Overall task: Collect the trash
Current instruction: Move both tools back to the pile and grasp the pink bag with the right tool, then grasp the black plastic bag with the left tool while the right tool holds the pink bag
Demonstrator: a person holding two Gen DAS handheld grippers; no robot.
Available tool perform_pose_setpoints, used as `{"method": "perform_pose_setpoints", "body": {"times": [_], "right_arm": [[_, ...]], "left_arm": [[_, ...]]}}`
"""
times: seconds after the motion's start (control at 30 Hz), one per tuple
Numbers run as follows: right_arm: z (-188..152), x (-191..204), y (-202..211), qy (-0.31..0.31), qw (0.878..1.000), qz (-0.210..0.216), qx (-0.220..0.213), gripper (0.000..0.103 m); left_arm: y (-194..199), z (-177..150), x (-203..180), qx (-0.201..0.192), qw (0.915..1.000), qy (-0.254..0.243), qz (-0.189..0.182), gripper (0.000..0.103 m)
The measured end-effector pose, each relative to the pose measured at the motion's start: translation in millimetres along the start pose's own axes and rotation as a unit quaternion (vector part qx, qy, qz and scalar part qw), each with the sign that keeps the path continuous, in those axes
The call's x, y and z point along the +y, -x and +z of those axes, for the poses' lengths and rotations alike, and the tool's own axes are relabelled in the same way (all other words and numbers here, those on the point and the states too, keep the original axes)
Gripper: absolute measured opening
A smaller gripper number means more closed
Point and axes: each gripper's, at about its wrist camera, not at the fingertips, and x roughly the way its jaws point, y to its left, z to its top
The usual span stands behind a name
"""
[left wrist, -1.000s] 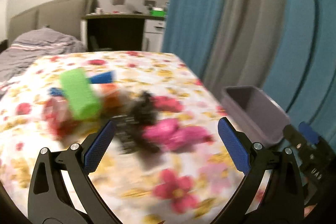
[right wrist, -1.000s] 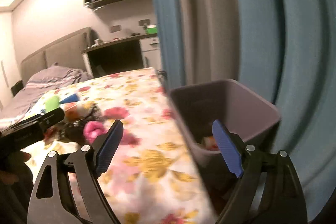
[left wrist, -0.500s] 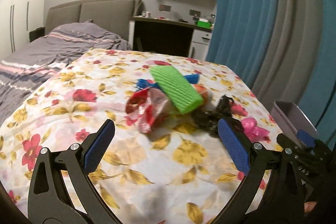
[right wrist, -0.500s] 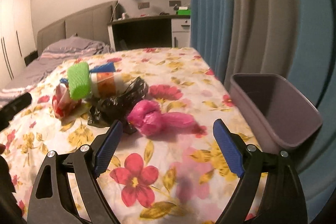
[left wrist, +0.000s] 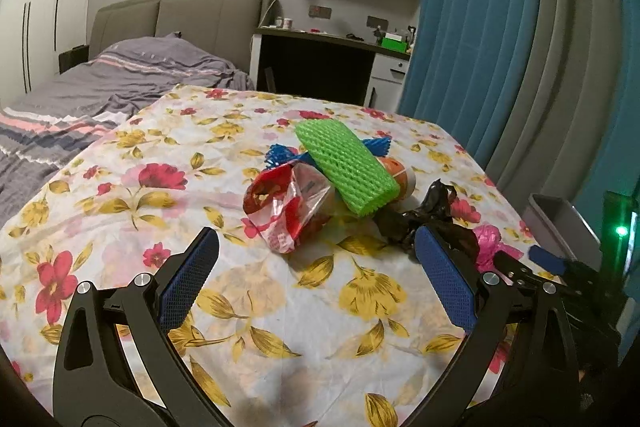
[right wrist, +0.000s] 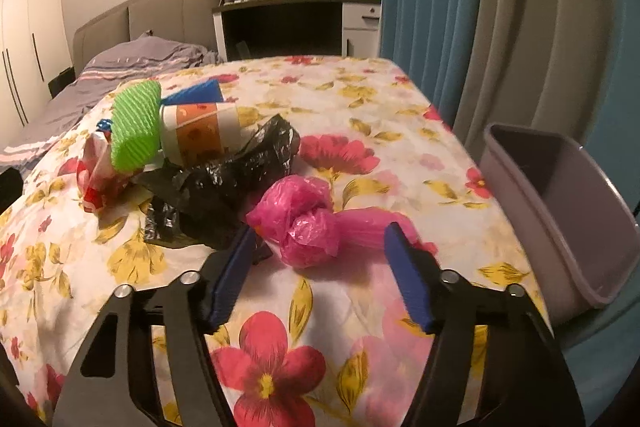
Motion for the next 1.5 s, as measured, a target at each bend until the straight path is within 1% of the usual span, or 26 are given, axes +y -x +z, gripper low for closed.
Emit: {"method": "perform_pose_setpoints", "body": {"times": [0.07,0.1,0.13,0.23,0.27,0.33,0.53,0.67,0.73,0.83,0.9,0.93,0.97,1.0,1.03,1.1,1.13,1.17,1.2,1.27,1.37,1.5], "right_arm": [[-0.3,-0.8,-5.9,-0.003,1.000,0.005,0.009,0.057],[0.0,-1.7,-9.0,-0.006,1.000,0.009,0.013,0.052],[-0.4,-2.2,-11.9,-0.008,1.000,0.014,0.019,0.044],[-1.2,-3.4,-18.1,-0.014,0.999,0.027,0.037,0.024],[-1.6,-4.4,-18.5,-0.017,0.999,0.033,0.039,0.020],[-2.0,-6.7,-17.7,-0.022,0.998,0.041,0.038,0.017],[-5.6,-15.1,-0.5,-0.030,0.999,0.036,0.012,0.015],[-5.6,-25.1,16.0,-0.041,0.999,0.031,-0.007,0.015],[-5.8,-28.4,24.3,-0.042,0.999,0.029,-0.016,0.015],[-7.3,-32.7,34.6,-0.040,0.999,0.026,-0.026,0.015],[-8.3,-35.3,40.4,-0.041,0.998,0.028,-0.030,0.015],[-8.4,-36.6,42.6,-0.041,0.998,0.029,-0.033,0.015],[-8.0,-37.9,43.2,-0.041,0.998,0.030,-0.034,0.015],[-8.4,-38.8,44.2,-0.042,0.998,0.031,-0.035,0.015],[-8.7,-39.3,45.2,-0.041,0.998,0.032,-0.036,0.015],[-9.6,-40.5,46.4,-0.042,0.998,0.034,-0.037,0.015],[-9.9,-40.3,46.5,-0.042,0.998,0.035,-0.038,0.015],[-10.5,-40.4,46.8,-0.043,0.998,0.035,-0.038,0.015],[-10.9,-40.9,47.3,-0.043,0.998,0.036,-0.039,0.015],[-12.3,-42.4,49.6,-0.045,0.997,0.037,-0.041,0.015],[-12.5,-45.7,52.7,-0.048,0.997,0.037,-0.045,0.015],[-12.3,-49.5,56.4,-0.055,0.997,0.034,-0.051,0.015]], "left_arm": [[-1.7,-0.5,-1.1,0.001,1.0000,-0.002,-0.002,0.097],[-2.6,-0.7,-2.5,0.003,1.0000,-0.003,-0.004,0.097],[-3.5,-1.0,-4.3,0.004,1.0000,-0.003,-0.007,0.097],[-6.1,-2.3,-10.0,0.007,0.9998,-0.007,-0.015,0.097],[-7.3,-2.7,-12.9,0.010,0.9997,-0.008,-0.020,0.097],[-8.6,-3.2,-17.9,0.013,0.9994,-0.010,-0.029,0.097],[-16.1,-3.6,-42.7,0.024,0.9978,-0.027,-0.056,0.097],[-32.9,-0.5,-63.1,0.045,0.9952,-0.026,-0.082,0.097],[-43.3,0.7,-69.8,0.057,0.9943,-0.021,-0.088,0.094],[-59.8,1.5,-77.4,0.074,0.9928,-0.017,-0.093,0.085],[-74.2,-0.4,-79.6,0.102,0.9891,-0.003,-0.106,0.075],[-79.1,-1.6,-80.5,0.110,0.9879,0.000,-0.109,0.071],[-83.2,-2.9,-80.5,0.117,0.9869,0.001,-0.111,0.062],[-87.0,-5.3,-81.9,0.124,0.9852,0.001,-0.118,0.051],[-89.8,-7.9,-83.6,0.132,0.9832,0.000,-0.127,0.047],[-92.2,-11.6,-86.9,0.138,0.9812,-0.005,-0.135,0.026],[-92.3,-13.0,-88.3,0.138,0.9809,-0.007,-0.137,0.022],[-92.2,-13.8,-88.7,0.138,0.9806,-0.007,-0.139,0.013],[-92.1,-14.0,-88.1,0.138,0.9803,-0.006,-0.142,0.008],[-89.3,-14.2,-87.6,0.133,0.9799,-0.006,-0.149,0.003],[-82.6,-12.6,-88.9,0.125,0.9795,-0.008,-0.158,0.001],[-62.4,-6.8,-94.8,0.104,0.9789,-0.019,-0.175,0.001]]}}
